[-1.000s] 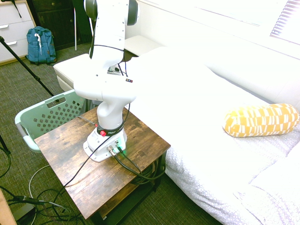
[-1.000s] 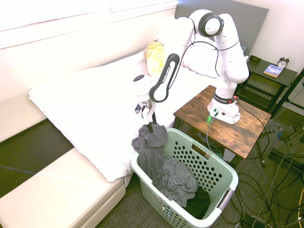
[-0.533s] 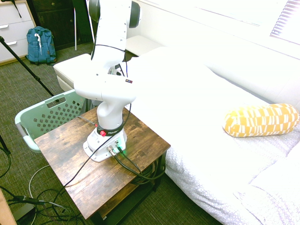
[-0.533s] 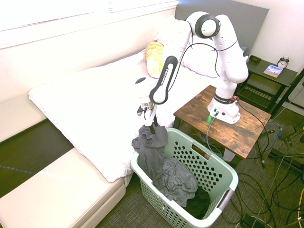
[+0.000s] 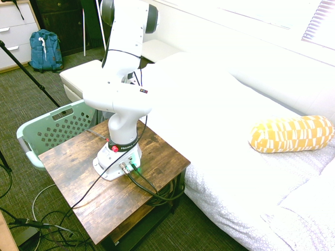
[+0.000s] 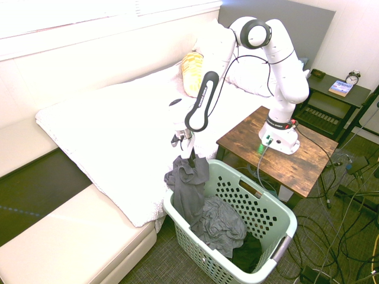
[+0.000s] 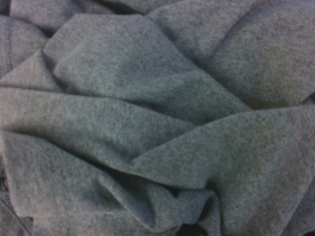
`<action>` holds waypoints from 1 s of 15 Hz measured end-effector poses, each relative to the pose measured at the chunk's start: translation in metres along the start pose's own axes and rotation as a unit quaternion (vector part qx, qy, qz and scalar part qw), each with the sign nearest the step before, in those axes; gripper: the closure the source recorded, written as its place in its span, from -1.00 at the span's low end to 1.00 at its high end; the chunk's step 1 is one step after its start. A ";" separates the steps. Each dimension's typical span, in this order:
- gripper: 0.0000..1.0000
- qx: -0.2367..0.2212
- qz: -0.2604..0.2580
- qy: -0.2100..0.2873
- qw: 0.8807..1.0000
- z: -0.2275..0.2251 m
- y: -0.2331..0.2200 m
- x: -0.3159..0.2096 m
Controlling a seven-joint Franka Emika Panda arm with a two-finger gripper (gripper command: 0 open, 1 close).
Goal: Put my clothes in the laundry bag
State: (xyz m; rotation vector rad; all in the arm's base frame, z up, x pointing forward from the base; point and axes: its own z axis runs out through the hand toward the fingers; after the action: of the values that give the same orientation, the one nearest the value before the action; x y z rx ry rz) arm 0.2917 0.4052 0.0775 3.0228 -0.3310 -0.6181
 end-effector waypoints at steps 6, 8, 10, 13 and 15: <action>1.00 0.006 0.004 -0.008 1.000 -0.001 -0.003 -0.002; 1.00 0.008 0.002 -0.008 1.000 -0.007 -0.006 -0.006; 1.00 0.012 -0.002 -0.003 1.000 -0.021 -0.013 -0.017; 1.00 0.012 -0.010 0.017 1.000 -0.042 -0.030 -0.064; 1.00 -0.004 -0.017 0.039 0.999 -0.038 -0.034 -0.112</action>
State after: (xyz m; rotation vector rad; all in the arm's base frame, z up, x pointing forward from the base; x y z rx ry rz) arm 0.2132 0.4624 0.1526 3.0416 -0.2737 -0.4998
